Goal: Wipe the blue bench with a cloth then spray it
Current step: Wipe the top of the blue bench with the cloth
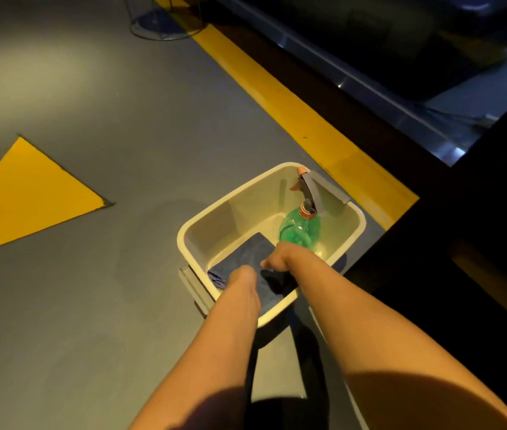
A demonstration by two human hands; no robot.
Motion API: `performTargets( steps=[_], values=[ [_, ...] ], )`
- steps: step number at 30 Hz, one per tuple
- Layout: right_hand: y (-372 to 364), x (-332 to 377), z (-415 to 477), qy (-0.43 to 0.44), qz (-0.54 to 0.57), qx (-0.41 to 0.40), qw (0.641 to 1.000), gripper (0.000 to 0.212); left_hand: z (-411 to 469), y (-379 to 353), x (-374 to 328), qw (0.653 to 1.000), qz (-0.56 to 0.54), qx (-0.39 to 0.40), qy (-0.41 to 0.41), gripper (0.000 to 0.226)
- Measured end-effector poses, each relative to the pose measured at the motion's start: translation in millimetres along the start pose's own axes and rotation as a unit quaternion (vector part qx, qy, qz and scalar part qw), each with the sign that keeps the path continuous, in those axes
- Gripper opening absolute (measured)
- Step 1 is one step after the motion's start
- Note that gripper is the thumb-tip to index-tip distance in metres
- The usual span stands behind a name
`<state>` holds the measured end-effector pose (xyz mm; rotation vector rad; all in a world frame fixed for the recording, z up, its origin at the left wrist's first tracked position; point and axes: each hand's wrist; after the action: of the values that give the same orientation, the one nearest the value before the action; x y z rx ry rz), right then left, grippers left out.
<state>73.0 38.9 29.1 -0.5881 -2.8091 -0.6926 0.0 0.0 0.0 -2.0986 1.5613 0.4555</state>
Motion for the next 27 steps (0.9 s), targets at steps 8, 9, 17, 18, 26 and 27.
performTargets(
  steps=[8, 9, 17, 18, 26, 27],
  values=[
    [-12.2, -5.0, 24.0, -0.035, -0.063, 0.030, 0.997, 0.054, -1.0, 5.6, 7.0, 0.999, 0.035, 0.008, 0.012, 0.032],
    [-12.5, -4.3, 25.1, -0.027, -0.055, 0.031, 0.998, 0.054, -3.2, 4.7, 6.7, 0.999, 0.045, -0.001, 0.009, 0.030],
    [-19.3, 4.2, -20.2, 0.064, -0.067, -0.182, 0.979, 0.040, -20.7, -4.7, -4.2, 0.999, -0.040, 0.030, 0.005, 0.040],
    [-17.6, 6.2, -32.9, 0.087, -0.070, -0.197, 0.974, 0.041, -25.7, -5.7, -6.6, 0.997, -0.062, 0.035, -0.003, 0.040],
    [13.4, 29.2, -169.7, 0.220, -0.053, -0.290, 0.930, 0.027, -153.0, -31.8, -62.2, 0.987, -0.064, 0.040, -0.145, 0.014],
    [23.0, 32.6, -193.0, 0.224, -0.050, -0.304, 0.925, 0.029, -177.4, -39.2, -72.4, 0.982, -0.052, 0.051, -0.174, 0.017]
  ],
)
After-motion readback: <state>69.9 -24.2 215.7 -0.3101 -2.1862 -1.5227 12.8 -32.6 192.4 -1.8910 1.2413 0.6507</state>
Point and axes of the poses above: each hand's wrist, its own z-axis towards the middle knuckle, its own y-axis out of the back of the hand, x = y × z, and after that the axes turned 11 degrees about x, right-handed
